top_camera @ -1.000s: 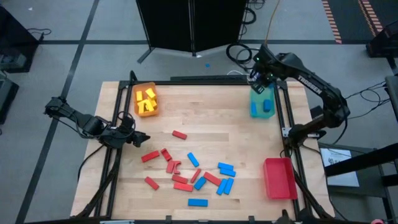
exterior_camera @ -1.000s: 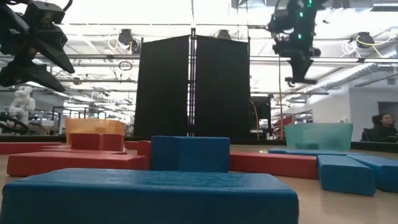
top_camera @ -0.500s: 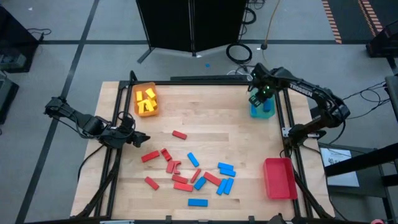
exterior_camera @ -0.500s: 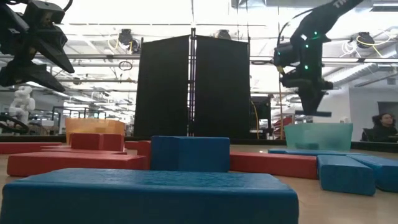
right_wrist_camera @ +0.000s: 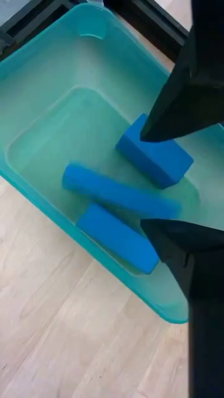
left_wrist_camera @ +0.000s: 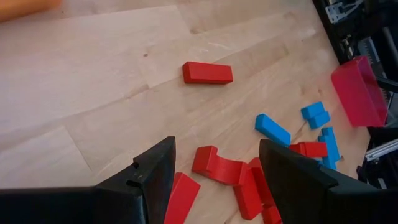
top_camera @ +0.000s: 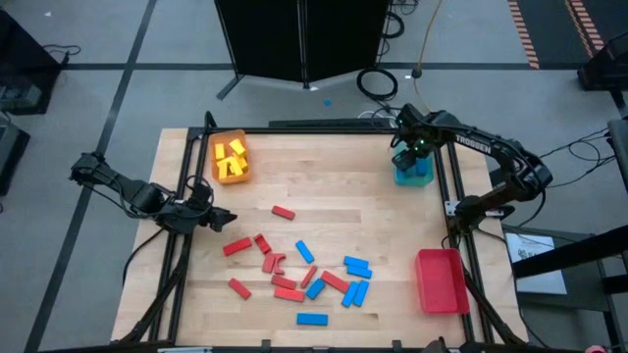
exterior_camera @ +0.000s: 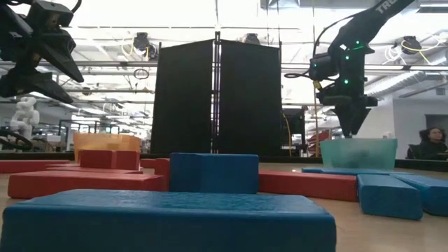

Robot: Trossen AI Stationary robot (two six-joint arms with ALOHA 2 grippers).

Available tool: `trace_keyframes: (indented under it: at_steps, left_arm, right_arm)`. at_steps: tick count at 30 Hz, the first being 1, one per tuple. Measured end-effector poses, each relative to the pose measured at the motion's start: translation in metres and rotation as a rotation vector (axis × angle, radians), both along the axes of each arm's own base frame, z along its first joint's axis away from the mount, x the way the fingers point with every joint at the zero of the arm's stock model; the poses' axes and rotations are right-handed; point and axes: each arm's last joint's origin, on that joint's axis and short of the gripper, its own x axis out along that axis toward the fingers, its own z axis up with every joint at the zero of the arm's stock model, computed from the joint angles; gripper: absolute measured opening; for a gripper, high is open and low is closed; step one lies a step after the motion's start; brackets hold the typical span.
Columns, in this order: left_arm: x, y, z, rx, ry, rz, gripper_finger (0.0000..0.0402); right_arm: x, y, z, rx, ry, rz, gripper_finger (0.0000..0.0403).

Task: Sort blocks
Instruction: Put the blue block into the blue bin

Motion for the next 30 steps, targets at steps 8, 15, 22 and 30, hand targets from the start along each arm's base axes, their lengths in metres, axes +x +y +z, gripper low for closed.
trace_keyframes:
  at_steps: [8,15,22,30]
  left_arm:
    - [0.000,0.000,0.000,-0.008,0.001,0.003,0.0228]
    - [0.000,0.000,0.000,-0.004,0.003,-0.001,0.0228]
    - [-0.001,0.000,-0.001,0.000,0.009,-0.001,0.0228]
    - [-0.002,0.001,-0.002,0.009,0.024,-0.002,0.0228]
  right_arm:
    - [0.009,0.014,0.040,0.088,-0.295,0.086,0.0203]
    - [0.037,0.061,0.100,0.258,-0.742,0.290,0.0203]
    - [0.090,0.140,0.101,0.345,-0.763,0.578,0.0203]
    - [0.143,0.216,0.067,0.270,-0.685,0.802,0.0208]
